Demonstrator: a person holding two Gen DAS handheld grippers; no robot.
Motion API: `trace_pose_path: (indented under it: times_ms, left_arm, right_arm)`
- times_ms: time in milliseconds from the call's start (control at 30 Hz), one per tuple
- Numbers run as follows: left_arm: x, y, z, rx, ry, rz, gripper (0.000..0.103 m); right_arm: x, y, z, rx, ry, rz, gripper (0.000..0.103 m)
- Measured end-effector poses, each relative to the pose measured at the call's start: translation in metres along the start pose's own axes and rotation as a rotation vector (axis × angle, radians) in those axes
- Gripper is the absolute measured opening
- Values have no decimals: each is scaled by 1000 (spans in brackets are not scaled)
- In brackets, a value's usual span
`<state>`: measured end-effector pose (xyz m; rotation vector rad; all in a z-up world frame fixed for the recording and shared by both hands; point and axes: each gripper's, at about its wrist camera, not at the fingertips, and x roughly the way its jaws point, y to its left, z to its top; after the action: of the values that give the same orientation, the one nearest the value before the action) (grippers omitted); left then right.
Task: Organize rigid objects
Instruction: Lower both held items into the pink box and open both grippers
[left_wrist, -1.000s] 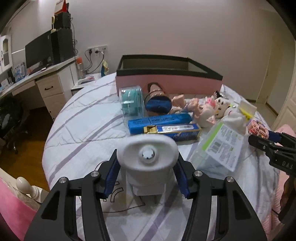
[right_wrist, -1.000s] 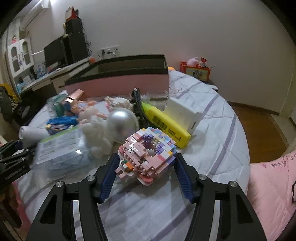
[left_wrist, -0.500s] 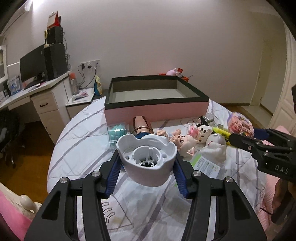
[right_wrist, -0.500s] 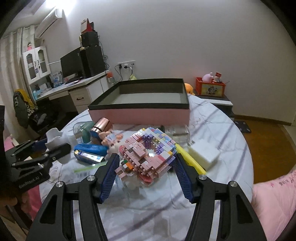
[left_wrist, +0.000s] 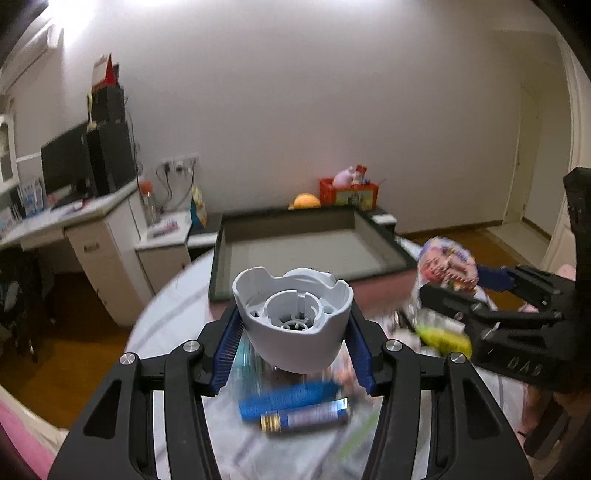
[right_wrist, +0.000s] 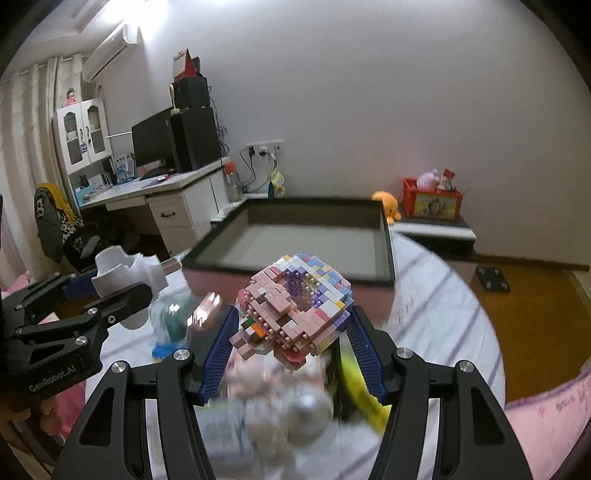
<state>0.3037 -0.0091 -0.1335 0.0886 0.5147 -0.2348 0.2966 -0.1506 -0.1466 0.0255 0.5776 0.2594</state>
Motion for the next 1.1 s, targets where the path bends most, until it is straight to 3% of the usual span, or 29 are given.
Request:
trace_pose_path:
  times_ms: [167,367,700,867,967,1067,1100]
  left_arm:
    - [37,1,37,39,2,12,54]
    - [115,13,69,43,101,10,54]
    - [226,26,69,61,312,65,54]
    - [238,27,66,80,344,95,55]
    - [237,27,67,98,339,119,60]
    - [223,33,70,91,315,145,73]
    - [215,35,73,78,297,154,81]
  right_arm:
    - [29,-3,36,-11,3,9,62]
    - [84,-21,69,4,63,-3,62]
    - [198,-40,75,10,321,-17,62]
    - [221,-44,71,15,387,-17,63]
    - [225,-47,68,36,407,-26,63]
    - [223,-53,70,45,395,-43,72]
    - [219,-54,71,45,381,-40,74]
